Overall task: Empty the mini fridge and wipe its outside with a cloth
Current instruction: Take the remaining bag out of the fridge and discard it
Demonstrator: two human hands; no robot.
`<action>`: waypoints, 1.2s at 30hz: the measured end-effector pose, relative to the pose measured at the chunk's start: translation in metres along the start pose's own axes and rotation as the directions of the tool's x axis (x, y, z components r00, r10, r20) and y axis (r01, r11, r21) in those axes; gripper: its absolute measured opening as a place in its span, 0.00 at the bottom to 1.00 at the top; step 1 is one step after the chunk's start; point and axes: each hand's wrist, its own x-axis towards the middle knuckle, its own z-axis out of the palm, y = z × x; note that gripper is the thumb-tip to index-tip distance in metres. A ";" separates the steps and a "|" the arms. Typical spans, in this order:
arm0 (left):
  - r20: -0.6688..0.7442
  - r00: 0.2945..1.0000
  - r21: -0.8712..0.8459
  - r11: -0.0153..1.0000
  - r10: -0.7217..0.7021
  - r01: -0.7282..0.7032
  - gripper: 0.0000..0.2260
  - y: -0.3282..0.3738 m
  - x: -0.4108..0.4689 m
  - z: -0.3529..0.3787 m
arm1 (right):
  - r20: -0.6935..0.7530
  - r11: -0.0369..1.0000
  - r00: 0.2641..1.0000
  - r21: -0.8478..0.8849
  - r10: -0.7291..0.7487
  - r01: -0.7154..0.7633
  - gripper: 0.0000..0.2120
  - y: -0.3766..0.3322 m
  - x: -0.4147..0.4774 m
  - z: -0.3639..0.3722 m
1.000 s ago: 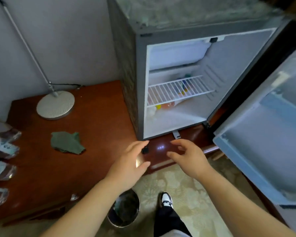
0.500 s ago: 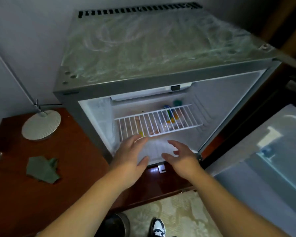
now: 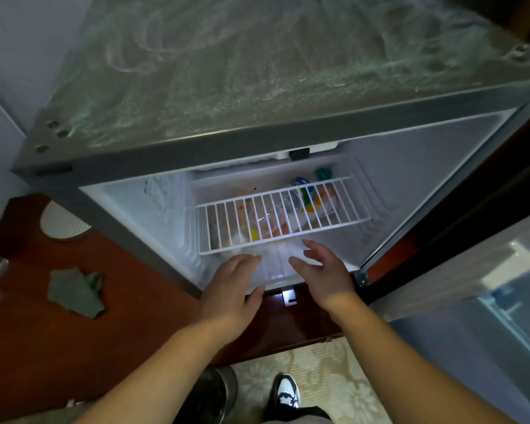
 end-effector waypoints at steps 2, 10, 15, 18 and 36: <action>-0.012 0.999 -0.004 0.999 0.051 -0.051 0.21 0.005 0.003 -0.005 | 0.005 0.999 1.000 0.053 0.011 -0.011 0.20 0.002 0.003 0.001; -0.259 0.963 0.155 0.987 0.070 -0.030 0.22 0.017 0.055 -0.047 | 0.225 0.821 0.959 0.504 0.174 -0.268 0.11 0.005 0.020 0.024; -0.119 0.993 0.283 0.957 -0.024 0.057 0.26 0.012 0.092 -0.047 | 0.263 0.609 0.928 0.700 0.266 -0.373 0.06 0.002 0.042 0.042; -0.093 0.995 0.276 0.960 -0.020 0.045 0.28 0.016 0.102 -0.044 | 0.327 0.465 0.902 0.776 0.281 -0.426 0.13 0.004 0.051 0.049; 0.015 1.000 0.266 0.964 0.015 -0.019 0.21 0.011 0.093 -0.038 | 0.464 0.139 0.885 0.874 0.042 -0.465 0.21 -0.018 0.057 0.062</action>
